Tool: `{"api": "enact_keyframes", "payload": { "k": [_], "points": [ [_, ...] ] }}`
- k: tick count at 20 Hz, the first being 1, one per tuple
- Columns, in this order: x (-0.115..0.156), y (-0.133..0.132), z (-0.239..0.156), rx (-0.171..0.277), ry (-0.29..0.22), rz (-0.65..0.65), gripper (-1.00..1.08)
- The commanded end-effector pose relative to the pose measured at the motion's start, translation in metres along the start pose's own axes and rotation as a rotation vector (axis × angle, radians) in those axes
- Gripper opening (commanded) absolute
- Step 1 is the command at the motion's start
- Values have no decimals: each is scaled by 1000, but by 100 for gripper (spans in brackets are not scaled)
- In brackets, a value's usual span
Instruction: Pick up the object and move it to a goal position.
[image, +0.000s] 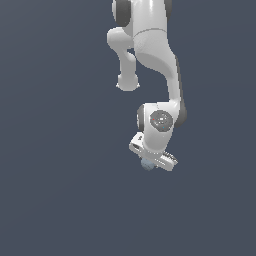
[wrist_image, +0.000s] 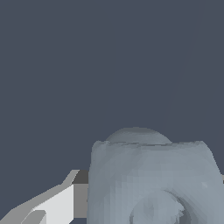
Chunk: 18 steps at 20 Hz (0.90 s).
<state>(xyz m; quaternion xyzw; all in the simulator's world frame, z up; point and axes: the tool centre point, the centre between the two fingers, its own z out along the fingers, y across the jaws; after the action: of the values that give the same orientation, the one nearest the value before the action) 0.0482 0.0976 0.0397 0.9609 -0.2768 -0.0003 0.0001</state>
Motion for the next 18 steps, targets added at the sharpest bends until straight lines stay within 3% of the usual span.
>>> {"api": "enact_keyframes", "payload": {
  "k": [1, 9, 18],
  "points": [
    [1, 1, -3, 0, 0, 0, -100],
    [14, 17, -38, 0, 0, 0, -100],
    [46, 54, -123, 1, 0, 1, -100]
  ]
}}
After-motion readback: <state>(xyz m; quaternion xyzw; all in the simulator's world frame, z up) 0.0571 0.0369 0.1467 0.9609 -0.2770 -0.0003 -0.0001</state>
